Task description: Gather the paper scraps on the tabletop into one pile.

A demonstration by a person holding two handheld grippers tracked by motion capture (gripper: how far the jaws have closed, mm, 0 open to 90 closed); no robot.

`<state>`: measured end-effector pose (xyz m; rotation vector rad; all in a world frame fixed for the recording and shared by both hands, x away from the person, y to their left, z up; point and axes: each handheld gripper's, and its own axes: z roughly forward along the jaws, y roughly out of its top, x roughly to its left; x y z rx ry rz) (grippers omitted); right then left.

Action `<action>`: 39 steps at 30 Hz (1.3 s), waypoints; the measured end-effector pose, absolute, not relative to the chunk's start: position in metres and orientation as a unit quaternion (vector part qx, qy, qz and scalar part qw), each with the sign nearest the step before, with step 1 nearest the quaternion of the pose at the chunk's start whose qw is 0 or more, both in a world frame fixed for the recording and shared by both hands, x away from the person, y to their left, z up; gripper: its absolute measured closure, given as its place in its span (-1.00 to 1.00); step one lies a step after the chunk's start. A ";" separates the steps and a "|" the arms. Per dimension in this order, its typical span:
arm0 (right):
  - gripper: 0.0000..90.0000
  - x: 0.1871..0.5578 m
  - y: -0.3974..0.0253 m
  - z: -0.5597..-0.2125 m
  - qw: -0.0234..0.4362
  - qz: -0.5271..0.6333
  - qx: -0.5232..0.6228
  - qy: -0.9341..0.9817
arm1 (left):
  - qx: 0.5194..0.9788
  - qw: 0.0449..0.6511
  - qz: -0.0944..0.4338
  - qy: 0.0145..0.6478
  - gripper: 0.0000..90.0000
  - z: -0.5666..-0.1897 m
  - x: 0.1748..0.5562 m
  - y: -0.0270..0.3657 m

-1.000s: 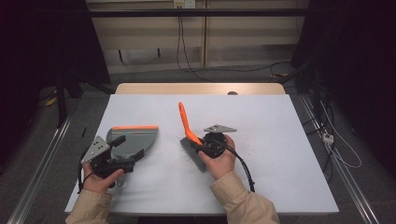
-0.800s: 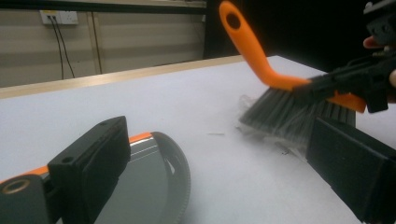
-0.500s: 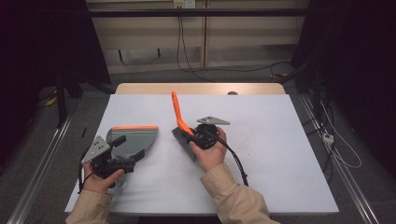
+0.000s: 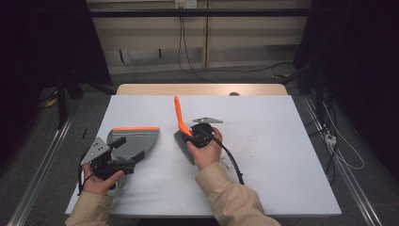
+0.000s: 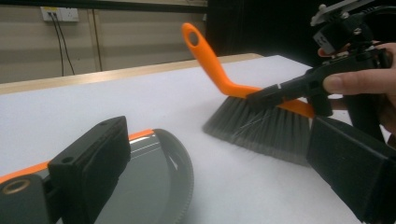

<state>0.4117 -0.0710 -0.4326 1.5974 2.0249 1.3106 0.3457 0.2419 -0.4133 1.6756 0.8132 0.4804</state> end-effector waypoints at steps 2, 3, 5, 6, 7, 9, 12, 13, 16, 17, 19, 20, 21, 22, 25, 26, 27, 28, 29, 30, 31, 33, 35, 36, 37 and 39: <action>0.59 0.408 -0.081 -0.433 0.125 0.450 0.554 0.689 | 0.714 0.572 0.204 0.348 -0.86 -0.413 0.346 0.241; 0.59 0.407 -0.086 -0.433 0.126 0.449 0.557 0.687 | 0.715 0.572 0.204 0.347 -0.86 -0.413 0.345 0.240; 0.59 0.403 -0.093 -0.433 0.127 0.450 0.558 0.685 | 0.716 0.571 0.205 0.346 -0.86 -0.413 0.345 0.239; 0.59 0.401 -0.096 -0.432 0.130 0.449 0.558 0.686 | 0.717 0.570 0.205 0.345 -0.86 -0.413 0.346 0.238; 0.59 0.399 -0.100 -0.432 0.134 0.448 0.558 0.686 | 0.717 0.570 0.204 0.345 -0.86 -0.413 0.345 0.237; 0.59 0.396 -0.106 -0.431 0.138 0.447 0.561 0.683 | 0.718 0.570 0.204 0.344 -0.86 -0.414 0.346 0.236; 0.59 0.394 -0.114 -0.432 0.131 0.452 0.565 0.678 | 0.719 0.570 0.204 0.341 -0.86 -0.413 0.346 0.234; 0.59 0.394 -0.115 -0.431 0.133 0.452 0.564 0.678 | 0.719 0.570 0.203 0.341 -0.86 -0.413 0.346 0.234; 0.59 0.392 -0.118 -0.428 0.132 0.459 0.561 0.676 | 0.719 0.570 0.203 0.342 -0.86 -0.413 0.346 0.234; 0.59 0.392 -0.119 -0.426 0.124 0.466 0.560 0.673 | 0.719 0.569 0.204 0.342 -0.86 -0.413 0.346 0.235; 0.59 0.391 -0.119 -0.421 0.127 0.473 0.557 0.671 | 0.719 0.569 0.204 0.342 -0.86 -0.413 0.346 0.235; 0.59 0.391 -0.119 -0.418 0.129 0.476 0.555 0.670 | 0.719 0.569 0.204 0.342 -0.86 -0.413 0.346 0.234; 0.59 0.392 -0.118 -0.416 0.134 0.478 0.554 0.668 | 0.719 0.569 0.204 0.342 -0.86 -0.413 0.346 0.234; 0.59 0.394 -0.117 -0.415 0.132 0.483 0.552 0.667 | 0.719 0.569 0.203 0.342 -0.86 -0.413 0.346 0.234; 0.59 0.404 -0.109 -0.414 0.125 0.489 0.548 0.667 | 0.717 0.572 0.203 0.343 -0.86 -0.413 0.346 0.235; 0.59 0.408 -0.106 -0.414 0.124 0.487 0.549 0.668 | 0.717 0.572 0.203 0.343 -0.86 -0.413 0.346 0.235; 0.59 0.412 -0.102 -0.415 0.121 0.489 0.548 0.668 | 0.717 0.571 0.203 0.343 -0.86 -0.413 0.346 0.235; 0.59 0.416 -0.097 -0.416 0.121 0.489 0.546 0.670 | 0.718 0.571 0.202 0.343 -0.86 -0.413 0.347 0.235; 0.59 0.420 -0.092 -0.418 0.121 0.486 0.544 0.673 | 0.720 0.570 0.202 0.342 -0.86 -0.413 0.347 0.235; 0.59 0.424 -0.088 -0.420 0.121 0.481 0.543 0.677 | 0.719 0.570 0.202 0.342 -0.86 -0.413 0.347 0.235; 0.59 0.428 -0.084 -0.423 0.118 0.476 0.544 0.681 | 0.718 0.571 0.202 0.342 -0.86 -0.414 0.346 0.235; 0.59 0.432 -0.080 -0.428 0.121 0.461 0.547 0.688 | 0.716 0.572 0.203 0.345 -0.86 -0.413 0.346 0.237; 0.59 0.431 -0.083 -0.431 0.128 0.451 0.552 0.690 | 0.714 0.573 0.205 0.347 -0.86 -0.413 0.346 0.239; 0.59 0.430 -0.086 -0.431 0.125 0.450 0.554 0.689 | 0.715 0.572 0.205 0.347 -0.86 -0.413 0.346 0.240; 0.59 0.428 -0.089 -0.430 0.124 0.449 0.556 0.688 | 0.714 0.572 0.206 0.347 -0.86 -0.413 0.346 0.240; 0.59 0.424 -0.095 -0.428 0.128 0.446 0.557 0.689 | 0.714 0.571 0.207 0.348 -0.86 -0.413 0.346 0.240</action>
